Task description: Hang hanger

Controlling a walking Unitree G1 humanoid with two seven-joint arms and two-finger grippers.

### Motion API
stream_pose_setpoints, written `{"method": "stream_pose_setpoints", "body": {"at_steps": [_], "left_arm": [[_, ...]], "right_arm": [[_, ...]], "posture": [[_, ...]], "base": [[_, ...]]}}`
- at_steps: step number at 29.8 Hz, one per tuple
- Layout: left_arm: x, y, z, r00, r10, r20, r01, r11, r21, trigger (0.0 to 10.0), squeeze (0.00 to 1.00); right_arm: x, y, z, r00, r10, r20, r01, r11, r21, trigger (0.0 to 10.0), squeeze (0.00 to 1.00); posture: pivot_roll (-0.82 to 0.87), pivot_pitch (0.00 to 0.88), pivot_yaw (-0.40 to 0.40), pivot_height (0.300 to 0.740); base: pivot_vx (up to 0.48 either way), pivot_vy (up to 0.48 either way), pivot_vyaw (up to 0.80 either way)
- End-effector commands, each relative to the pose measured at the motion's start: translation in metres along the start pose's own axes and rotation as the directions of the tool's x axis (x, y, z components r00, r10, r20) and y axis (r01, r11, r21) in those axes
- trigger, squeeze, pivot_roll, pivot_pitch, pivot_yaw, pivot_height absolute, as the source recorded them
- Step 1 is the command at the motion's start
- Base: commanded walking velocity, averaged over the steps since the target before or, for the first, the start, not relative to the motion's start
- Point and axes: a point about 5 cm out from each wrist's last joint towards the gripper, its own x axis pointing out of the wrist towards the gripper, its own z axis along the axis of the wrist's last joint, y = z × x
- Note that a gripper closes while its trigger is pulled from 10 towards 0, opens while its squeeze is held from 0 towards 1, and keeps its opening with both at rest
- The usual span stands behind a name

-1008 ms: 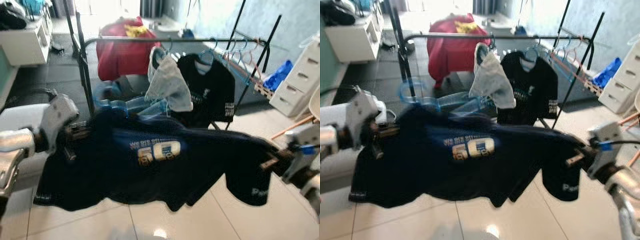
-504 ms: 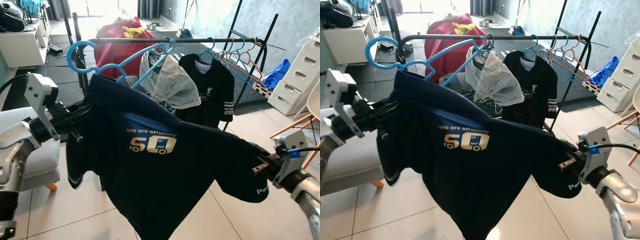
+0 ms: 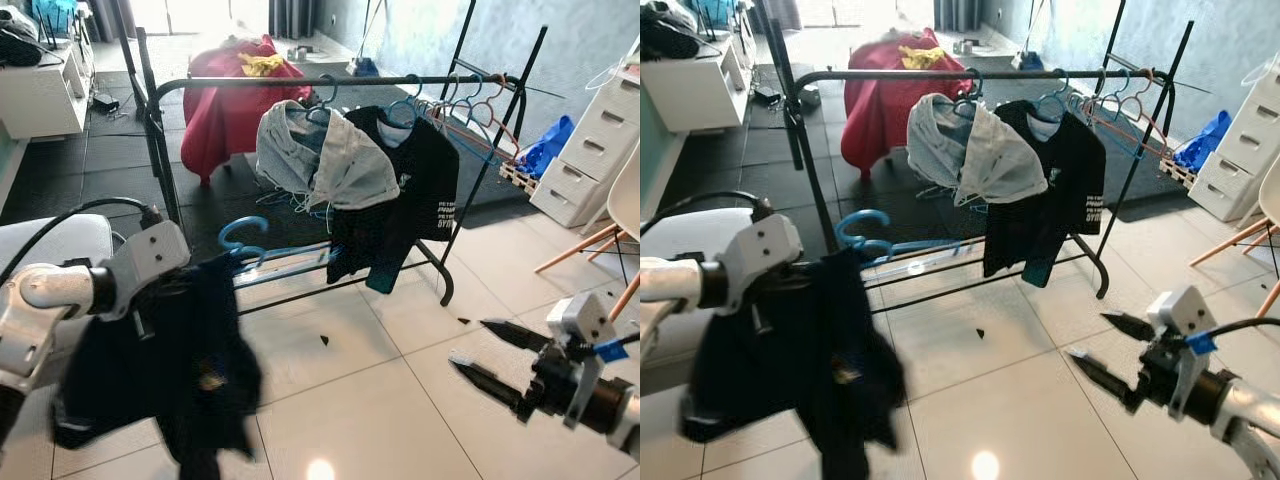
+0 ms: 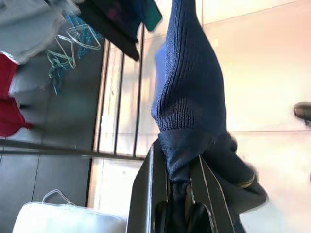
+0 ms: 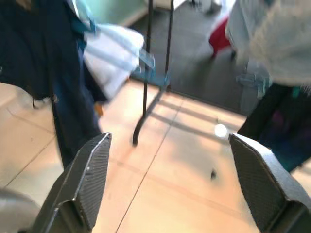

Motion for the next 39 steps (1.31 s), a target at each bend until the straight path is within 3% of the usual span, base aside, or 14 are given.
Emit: {"method": "stream_pose_setpoints", "body": {"at_steps": [1, 5, 6, 7, 8, 9, 10, 14, 19, 33, 34, 35, 36, 39], "left_arm": [[-0.003, 0.000, 0.014, 0.998, -0.056, 0.031, 0.055, 0.997, 0.051, 10.0, 0.00], [-0.003, -0.004, 0.028, 0.990, -0.115, 0.084, 0.107, 0.989, 0.102, 10.0, 0.00], [-0.002, -0.007, 0.035, 0.983, -0.141, 0.114, 0.125, 0.983, 0.133, 10.0, 0.00], [-0.002, -0.007, 0.035, 0.983, -0.141, 0.114, 0.125, 0.983, 0.133, 10.0, 0.00], [0.000, -0.009, 0.042, 0.976, -0.163, 0.141, 0.139, 0.976, 0.167, 10.0, 0.00], [0.000, -0.009, 0.042, 0.976, -0.163, 0.141, 0.139, 0.976, 0.167, 10.0, 0.00], [0.004, -0.016, 0.053, 0.954, -0.225, 0.201, 0.180, 0.959, 0.220, 10.0, 0.00], [0.005, -0.018, 0.057, 0.944, -0.247, 0.218, 0.195, 0.952, 0.236, 10.0, 0.00], [0.009, -0.031, 0.079, 0.884, -0.332, 0.329, 0.245, 0.928, 0.279, 10.0, 0.00], [0.019, -0.050, 0.107, 0.803, -0.451, 0.391, 0.309, 0.874, 0.374, 10.0, 0.00], [0.019, -0.050, 0.109, 0.797, -0.454, 0.398, 0.309, 0.873, 0.377, 10.0, 0.00], [0.019, -0.050, 0.109, 0.797, -0.454, 0.398, 0.309, 0.873, 0.377, 10.0, 0.00], [0.020, -0.051, 0.112, 0.792, -0.457, 0.404, 0.309, 0.872, 0.380, 10.0, 0.00], [0.020, -0.050, 0.114, 0.788, -0.460, 0.409, 0.310, 0.871, 0.382, 10.0, 0.00]], "right_arm": [[0.001, -0.006, 0.014, 0.998, -0.034, 0.044, 0.036, 0.998, -0.042, 10.0, 1.00], [0.003, -0.015, 0.023, 0.995, -0.085, 0.054, 0.090, 0.990, -0.105, 10.0, 1.00], [0.006, -0.016, 0.024, 0.996, -0.086, 0.036, 0.089, 0.989, -0.118, 10.0, 0.70], [0.006, -0.016, 0.024, 0.996, -0.086, 0.036, 0.089, 0.989, -0.118, 10.0, 0.70], [0.009, -0.013, 0.024, 0.999, -0.047, 0.007, 0.047, 0.991, -0.127, 10.0, 0.00], [0.009, -0.013, 0.024, 0.999, -0.047, 0.007, 0.047, 0.991, -0.127, 10.0, 0.00], [0.015, -0.003, 0.021, 0.997, 0.061, -0.052, -0.067, 0.990, -0.122, 10.0, 0.00], [0.017, 0.001, 0.020, 0.993, 0.100, -0.066, -0.107, 0.987, -0.116, 10.0, 0.00], [0.030, 0.023, 0.030, 0.951, 0.297, -0.084, -0.305, 0.946, -0.113, 10.0, 0.00], [0.056, 0.031, 0.030, 0.889, 0.408, -0.209, -0.447, 0.873, -0.195, 10.0, 0.00], [0.058, 0.030, 0.029, 0.893, 0.397, -0.215, -0.439, 0.873, -0.211, 4.0, 0.00], [0.058, 0.030, 0.029, 0.893, 0.397, -0.215, -0.439, 0.873, -0.211, 4.0, 0.00], [0.061, 0.029, 0.029, 0.893, 0.394, -0.216, -0.437, 0.873, -0.216, 0.0, 0.00], [0.064, 0.030, 0.030, 0.899, 0.389, -0.203, -0.429, 0.876, -0.222, 0.0, 0.00]], "posture": [[-0.02, 0.048, -0.049, 0.740], [-0.02, 0.046, -0.051, 0.740], [-0.02, 0.044, -0.056, 0.740], [-0.02, 0.044, -0.056, 0.740], [-0.02, 0.044, -0.056, 0.740], [-0.02, 0.044, -0.056, 0.740], [-0.01, 0.040, -0.061, 0.740], [-0.01, 0.040, -0.061, 0.740], [-0.01, 0.038, -0.064, 0.740], [-0.02, 0.031, -0.080, 0.740], [-0.02, 0.031, -0.082, 0.740], [-0.02, 0.031, -0.082, 0.740], [-0.02, 0.031, -0.082, 0.740], [-0.02, 0.031, -0.082, 0.740]], "base": [[0.000, 0.000, 0.00], [0.000, 0.000, 0.00], [0.000, 0.000, 0.00], [0.000, 0.000, 0.00], [0.000, 0.000, 0.00], [0.000, 0.000, 0.00], [0.000, 0.000, 0.00], [0.000, 0.000, 0.00], [0.000, 0.000, 0.00], [0.000, 0.000, 0.00], [0.000, 0.000, 0.00], [0.000, 0.000, 0.00], [0.000, 0.000, 0.00], [0.000, 0.000, 0.00]]}}
